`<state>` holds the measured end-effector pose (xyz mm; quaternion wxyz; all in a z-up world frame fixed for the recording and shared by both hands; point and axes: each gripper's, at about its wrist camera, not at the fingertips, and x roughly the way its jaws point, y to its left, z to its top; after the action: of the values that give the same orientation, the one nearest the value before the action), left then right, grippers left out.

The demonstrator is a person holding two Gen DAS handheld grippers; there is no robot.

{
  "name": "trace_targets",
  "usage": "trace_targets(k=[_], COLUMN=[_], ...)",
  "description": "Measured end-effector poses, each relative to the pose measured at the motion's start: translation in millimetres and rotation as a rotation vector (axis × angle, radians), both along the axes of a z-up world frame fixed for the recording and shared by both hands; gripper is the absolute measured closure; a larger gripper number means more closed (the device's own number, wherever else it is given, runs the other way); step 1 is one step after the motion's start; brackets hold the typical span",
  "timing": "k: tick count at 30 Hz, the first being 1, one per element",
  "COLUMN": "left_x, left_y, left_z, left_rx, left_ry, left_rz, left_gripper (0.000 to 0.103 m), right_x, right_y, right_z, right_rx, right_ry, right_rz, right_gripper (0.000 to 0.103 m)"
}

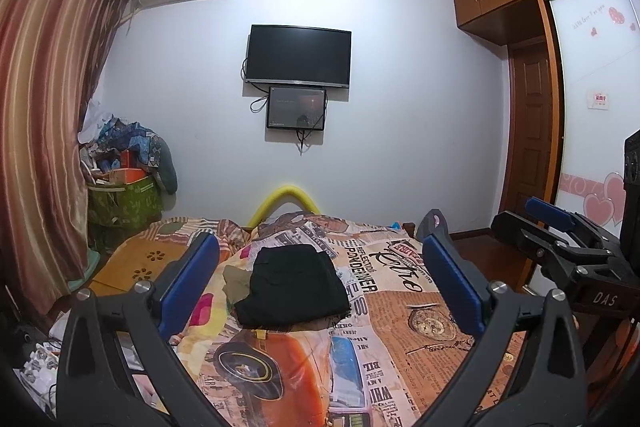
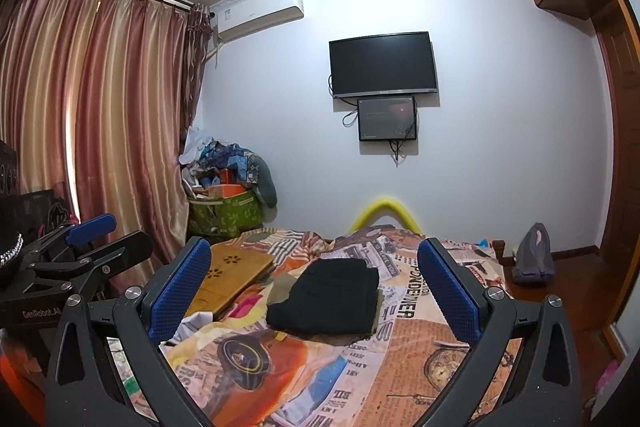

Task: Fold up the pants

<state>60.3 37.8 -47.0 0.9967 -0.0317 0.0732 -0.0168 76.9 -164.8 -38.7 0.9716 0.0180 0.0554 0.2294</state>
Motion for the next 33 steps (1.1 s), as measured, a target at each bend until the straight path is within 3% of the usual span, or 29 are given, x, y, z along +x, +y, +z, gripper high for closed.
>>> trace_targets(k=[33], left_x=[4.4], left_y=[3.1], left_z=[-1.2], left_rx=[-0.013], left_ry=[0.024], left_rz=[-0.044], left_gripper=[0.0], right_x=[0.1], right_y=[-2.3], right_z=[-1.4], right_rx=[0.0], right_ry=[0.009], right_rz=[-0.007], right_gripper=[0.0])
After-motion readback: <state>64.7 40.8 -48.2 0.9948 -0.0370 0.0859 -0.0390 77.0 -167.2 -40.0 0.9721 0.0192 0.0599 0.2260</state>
